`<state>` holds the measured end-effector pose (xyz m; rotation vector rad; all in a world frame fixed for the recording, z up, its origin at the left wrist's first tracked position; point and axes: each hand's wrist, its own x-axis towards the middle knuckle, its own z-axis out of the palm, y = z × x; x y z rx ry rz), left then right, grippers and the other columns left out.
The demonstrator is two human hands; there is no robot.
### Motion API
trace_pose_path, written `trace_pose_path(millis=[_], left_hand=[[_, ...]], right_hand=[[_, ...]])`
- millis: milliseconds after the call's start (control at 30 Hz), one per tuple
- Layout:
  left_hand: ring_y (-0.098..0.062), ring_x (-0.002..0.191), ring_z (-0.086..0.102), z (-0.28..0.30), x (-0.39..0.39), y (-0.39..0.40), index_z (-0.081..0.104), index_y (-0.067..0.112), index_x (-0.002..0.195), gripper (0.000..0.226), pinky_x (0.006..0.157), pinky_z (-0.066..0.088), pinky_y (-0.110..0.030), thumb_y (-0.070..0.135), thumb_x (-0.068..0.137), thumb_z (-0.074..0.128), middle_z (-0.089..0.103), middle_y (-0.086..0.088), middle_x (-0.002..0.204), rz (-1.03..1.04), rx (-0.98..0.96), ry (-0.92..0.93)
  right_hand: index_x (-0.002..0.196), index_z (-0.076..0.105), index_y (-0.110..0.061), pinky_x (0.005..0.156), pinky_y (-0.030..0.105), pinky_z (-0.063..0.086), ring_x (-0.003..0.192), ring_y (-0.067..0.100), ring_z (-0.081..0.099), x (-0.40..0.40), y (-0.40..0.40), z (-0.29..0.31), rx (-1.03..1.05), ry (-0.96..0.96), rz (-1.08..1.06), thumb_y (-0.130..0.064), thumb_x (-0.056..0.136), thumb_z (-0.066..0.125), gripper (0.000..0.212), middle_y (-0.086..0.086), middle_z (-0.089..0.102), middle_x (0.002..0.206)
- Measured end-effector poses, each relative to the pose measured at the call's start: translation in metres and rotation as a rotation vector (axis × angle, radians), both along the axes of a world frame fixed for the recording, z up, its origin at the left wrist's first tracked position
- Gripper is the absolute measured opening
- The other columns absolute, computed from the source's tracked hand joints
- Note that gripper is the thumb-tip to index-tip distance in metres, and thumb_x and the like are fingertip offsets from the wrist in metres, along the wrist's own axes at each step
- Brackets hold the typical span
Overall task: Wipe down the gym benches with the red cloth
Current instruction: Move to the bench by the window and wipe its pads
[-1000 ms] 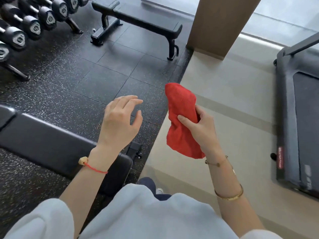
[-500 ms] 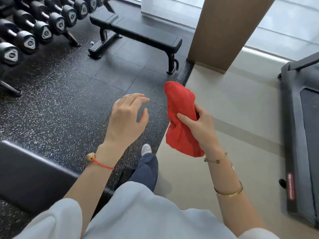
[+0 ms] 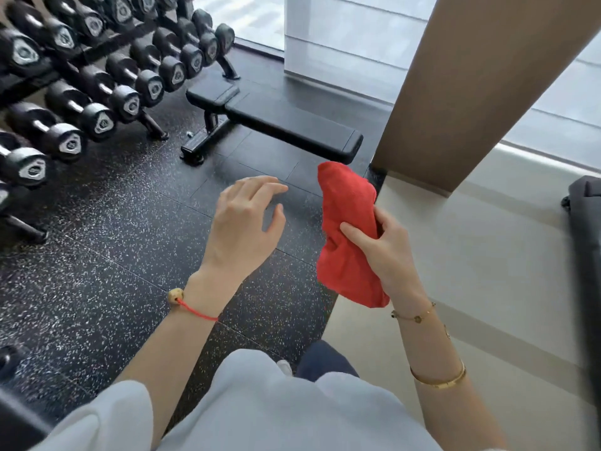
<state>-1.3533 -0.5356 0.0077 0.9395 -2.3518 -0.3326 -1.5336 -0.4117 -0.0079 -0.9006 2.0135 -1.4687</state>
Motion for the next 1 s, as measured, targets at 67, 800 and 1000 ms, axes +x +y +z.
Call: trace_pose_path(millis=[67, 800, 1000], left_hand=[[-0.02, 0.121, 0.054, -0.001, -0.018, -0.029, 0.065, 0.015, 0.119, 0.029, 0.108, 0.038, -0.041, 0.017, 0.091, 0.057, 0.062, 0.001, 0.127, 0.006, 0.005, -0.006], [-0.022, 0.121, 0.056, -0.004, -0.286, -0.367, 0.066, 0.013, 0.118, 0.029, 0.109, 0.037, -0.04, 0.015, 0.09, 0.058, 0.063, 0.0, 0.126, 0.068, 0.034, 0.023], [-0.022, 0.119, 0.057, -0.02, -0.321, -0.462, 0.066, 0.013, 0.116, 0.027, 0.106, 0.04, -0.041, 0.014, 0.09, 0.058, 0.064, 0.0, 0.124, 0.051, 0.032, 0.001]], right_hand=[[0.102, 0.067, -0.01, 0.083, 0.05, 0.054, 0.092, 0.029, 0.067, -0.022, -0.027, -0.003, 0.0, -0.005, 0.003, -0.019, 0.079, 0.077, 0.027, 0.008, 0.072, 0.095], [0.101, 0.068, -0.013, 0.083, 0.044, 0.055, 0.085, 0.017, 0.068, -0.291, -0.376, -0.006, 0.014, 0.027, 0.032, -0.023, 0.079, 0.078, 0.026, 0.001, 0.072, 0.092], [0.098, 0.068, -0.011, 0.078, 0.039, 0.056, 0.079, 0.011, 0.066, -0.331, -0.467, -0.019, 0.024, 0.004, 0.023, -0.022, 0.079, 0.078, 0.023, -0.001, 0.072, 0.088]])
